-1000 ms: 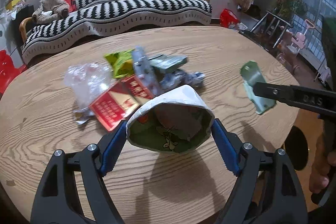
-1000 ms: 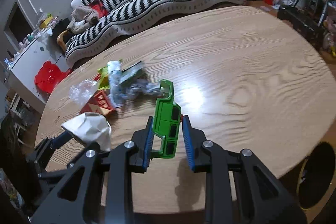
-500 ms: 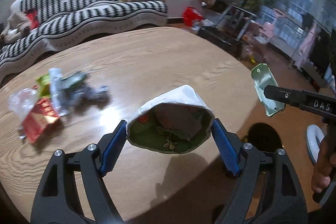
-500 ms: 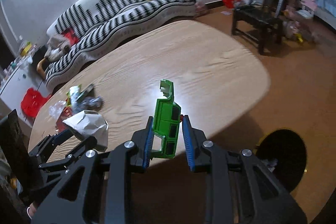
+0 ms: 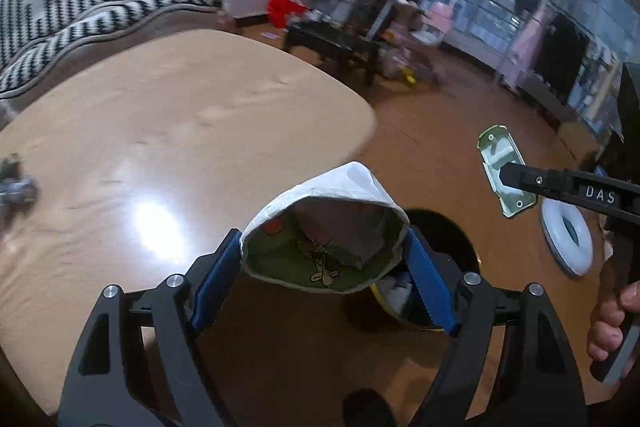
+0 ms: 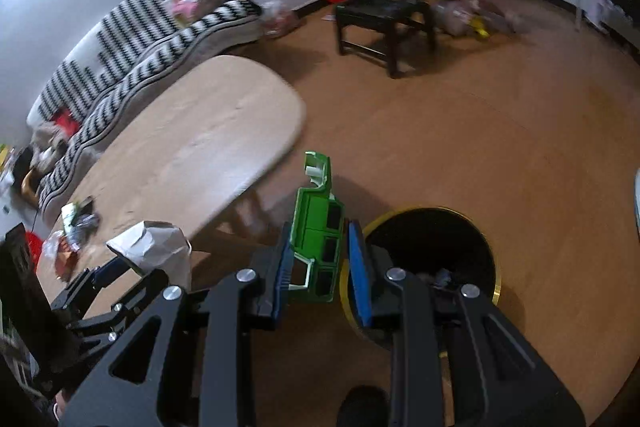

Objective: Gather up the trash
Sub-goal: 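Carry the paper bag and green piece to the bin and open both tools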

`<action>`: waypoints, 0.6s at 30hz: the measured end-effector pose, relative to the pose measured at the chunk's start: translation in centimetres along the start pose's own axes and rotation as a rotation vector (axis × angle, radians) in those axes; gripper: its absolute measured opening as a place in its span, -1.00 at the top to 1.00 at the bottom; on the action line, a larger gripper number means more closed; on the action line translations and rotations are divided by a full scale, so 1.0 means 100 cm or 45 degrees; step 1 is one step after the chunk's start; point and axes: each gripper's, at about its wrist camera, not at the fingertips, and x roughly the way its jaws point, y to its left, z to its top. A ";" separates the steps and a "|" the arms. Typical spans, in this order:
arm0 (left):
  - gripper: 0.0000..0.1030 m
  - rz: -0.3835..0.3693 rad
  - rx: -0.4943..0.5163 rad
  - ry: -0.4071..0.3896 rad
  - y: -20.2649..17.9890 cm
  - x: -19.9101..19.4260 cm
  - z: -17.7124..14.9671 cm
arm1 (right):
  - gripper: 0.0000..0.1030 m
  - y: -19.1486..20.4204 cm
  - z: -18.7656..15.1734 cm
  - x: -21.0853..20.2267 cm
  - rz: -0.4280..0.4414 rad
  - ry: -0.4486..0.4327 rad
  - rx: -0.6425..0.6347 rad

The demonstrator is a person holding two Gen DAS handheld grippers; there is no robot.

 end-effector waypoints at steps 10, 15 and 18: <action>-0.53 -0.127 0.096 0.143 -0.077 0.066 -0.022 | 0.47 -0.097 -0.018 0.029 -0.124 0.121 0.209; -0.53 -0.151 0.129 0.194 -0.093 0.086 -0.029 | 0.47 -0.114 -0.023 0.035 -0.140 0.154 0.261; -0.53 -0.156 0.133 0.212 -0.096 0.093 -0.031 | 0.47 -0.113 -0.025 0.036 -0.142 0.157 0.259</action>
